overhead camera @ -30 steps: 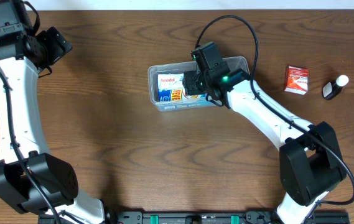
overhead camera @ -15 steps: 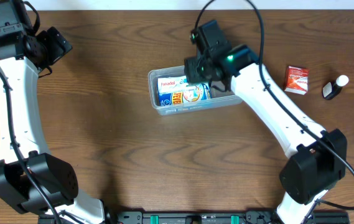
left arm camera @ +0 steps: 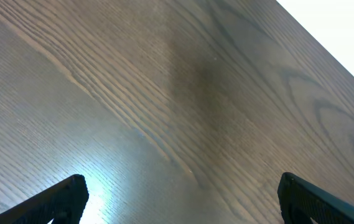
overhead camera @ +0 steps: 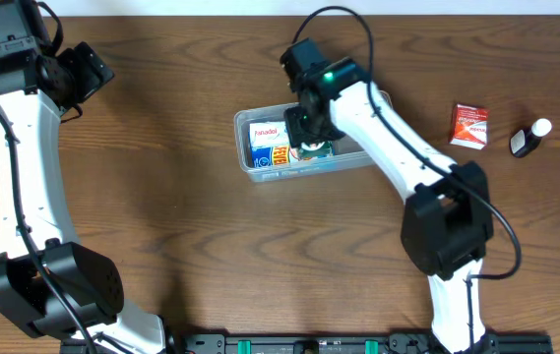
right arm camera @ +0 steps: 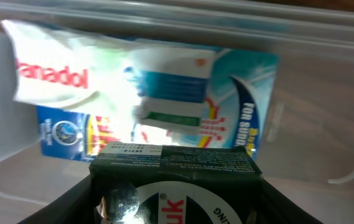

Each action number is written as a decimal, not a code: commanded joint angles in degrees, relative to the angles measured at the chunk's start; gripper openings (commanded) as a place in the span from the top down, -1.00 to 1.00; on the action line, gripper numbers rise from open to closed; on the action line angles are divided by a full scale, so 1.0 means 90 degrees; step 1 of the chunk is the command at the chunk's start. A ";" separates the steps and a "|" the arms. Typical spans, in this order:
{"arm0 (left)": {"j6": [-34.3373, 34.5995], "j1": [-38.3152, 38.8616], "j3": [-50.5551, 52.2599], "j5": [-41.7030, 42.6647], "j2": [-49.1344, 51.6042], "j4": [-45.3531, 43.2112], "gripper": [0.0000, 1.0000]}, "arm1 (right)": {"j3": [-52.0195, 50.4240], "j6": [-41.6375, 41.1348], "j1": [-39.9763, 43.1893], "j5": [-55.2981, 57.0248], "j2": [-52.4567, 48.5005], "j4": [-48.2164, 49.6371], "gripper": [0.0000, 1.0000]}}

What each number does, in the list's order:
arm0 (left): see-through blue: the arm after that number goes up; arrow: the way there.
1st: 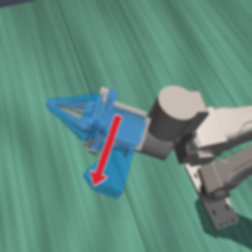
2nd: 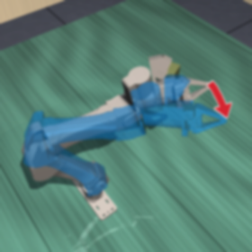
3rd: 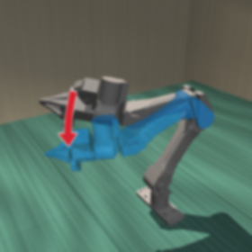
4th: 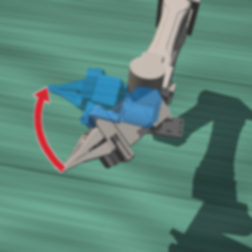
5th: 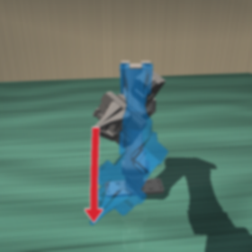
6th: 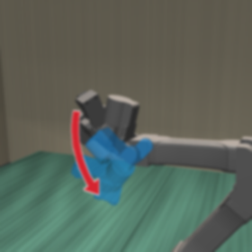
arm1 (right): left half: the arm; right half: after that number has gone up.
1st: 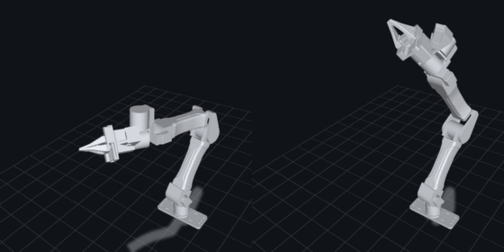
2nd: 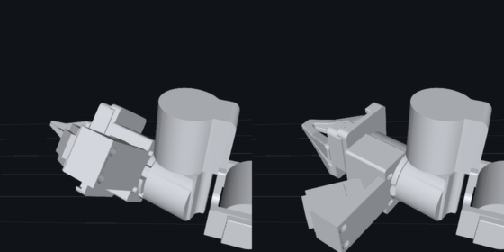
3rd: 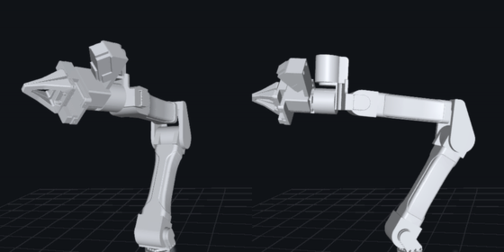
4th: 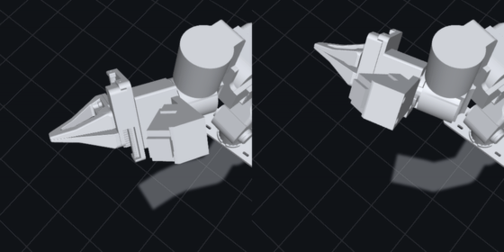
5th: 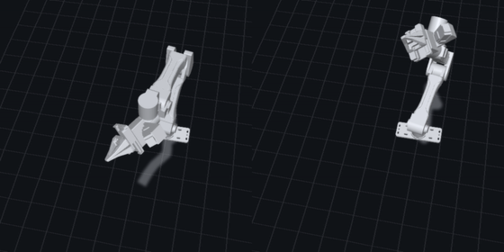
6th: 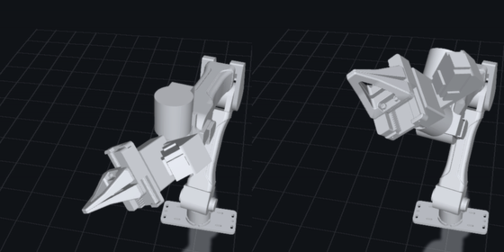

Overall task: Pack container
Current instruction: 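Lower the tin into the container and open the right gripper, then move the right gripper to the red Panadol box and grasp it, then lift the red box and carry it over the container, then lower the red box into the container's right side and release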

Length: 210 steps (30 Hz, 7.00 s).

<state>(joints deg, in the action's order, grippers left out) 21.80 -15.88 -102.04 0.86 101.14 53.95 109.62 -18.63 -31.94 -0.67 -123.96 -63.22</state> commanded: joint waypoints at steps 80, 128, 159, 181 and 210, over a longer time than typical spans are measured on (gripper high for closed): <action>-0.0041 -0.0015 -0.0010 -0.0075 0.0015 0.0027 -0.96 | 0.0435 0.0959 0.3876 0.0916 0.0665 -0.0724 -0.60; -0.0041 -0.0015 -0.0010 -0.0075 0.0015 0.0027 -0.96 | 0.0126 0.1086 0.4680 0.0947 -0.1348 0.0510 -0.66; -0.0041 -0.0015 -0.0010 -0.0075 0.0015 0.0027 -0.96 | 0.0296 0.1341 0.4357 0.0687 0.0041 0.0403 -0.13; -0.0041 -0.0015 -0.0010 -0.0075 0.0015 0.0027 -0.96 | -0.0238 0.1316 0.0908 0.0930 0.1472 0.0206 -0.28; -0.0041 -0.0015 -0.0010 -0.0075 0.0015 0.0027 -0.96 | -0.2397 0.1052 0.0979 0.0930 0.1469 0.1933 -0.31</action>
<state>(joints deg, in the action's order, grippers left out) 21.80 -15.88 -102.04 0.89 101.14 53.95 88.66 -7.68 -23.68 6.92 -110.24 -46.02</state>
